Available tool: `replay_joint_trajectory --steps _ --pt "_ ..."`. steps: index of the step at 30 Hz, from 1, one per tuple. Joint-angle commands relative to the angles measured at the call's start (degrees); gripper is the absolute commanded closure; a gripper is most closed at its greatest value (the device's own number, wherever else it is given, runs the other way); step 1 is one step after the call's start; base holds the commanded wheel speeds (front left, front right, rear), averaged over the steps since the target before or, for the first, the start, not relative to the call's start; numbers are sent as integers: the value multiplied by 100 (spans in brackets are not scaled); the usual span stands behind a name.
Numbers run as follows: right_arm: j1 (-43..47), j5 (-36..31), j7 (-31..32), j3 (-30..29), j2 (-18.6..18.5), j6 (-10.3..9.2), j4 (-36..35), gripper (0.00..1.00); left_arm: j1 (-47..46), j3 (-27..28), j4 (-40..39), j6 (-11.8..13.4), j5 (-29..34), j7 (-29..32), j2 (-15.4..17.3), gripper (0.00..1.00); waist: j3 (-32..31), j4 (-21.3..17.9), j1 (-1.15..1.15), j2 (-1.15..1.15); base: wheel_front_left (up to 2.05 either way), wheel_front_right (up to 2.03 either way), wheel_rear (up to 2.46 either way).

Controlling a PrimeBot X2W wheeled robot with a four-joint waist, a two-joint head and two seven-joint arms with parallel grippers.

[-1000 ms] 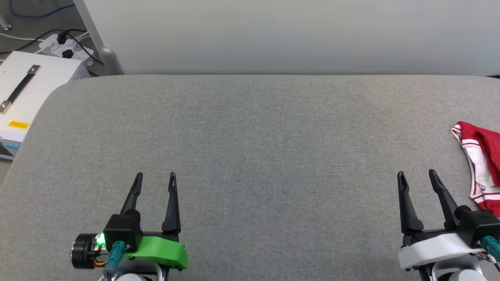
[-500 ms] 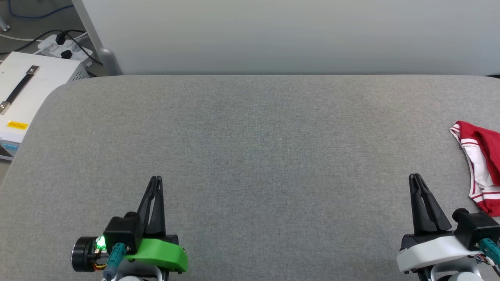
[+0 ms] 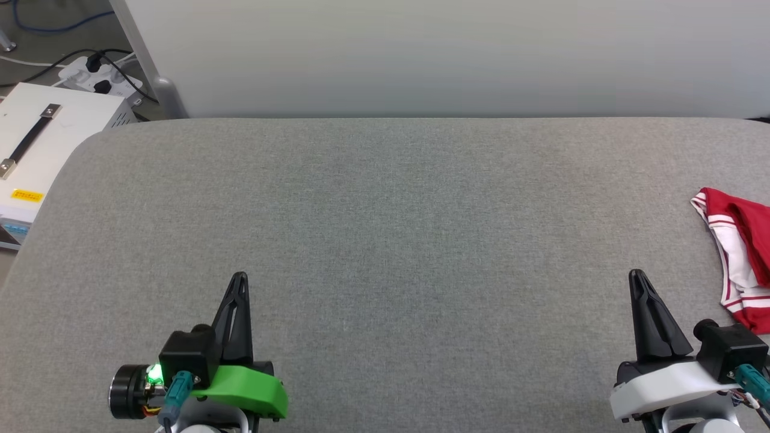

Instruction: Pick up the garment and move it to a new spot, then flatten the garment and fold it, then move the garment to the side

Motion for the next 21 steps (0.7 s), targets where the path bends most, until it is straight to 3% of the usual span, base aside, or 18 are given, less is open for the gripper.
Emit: replay_joint_trajectory --steps 1,21 --pt "-27 -85 42 12 13 -1 -25 100 -7 20 -20 8 49 24 -10 100 -3 -1 0 0 0 0 0" --pt "-64 -217 273 37 30 -1 -57 100 -15 78 -78 19 122 254 -23 100 -53 -12 0 0 0 0 0"
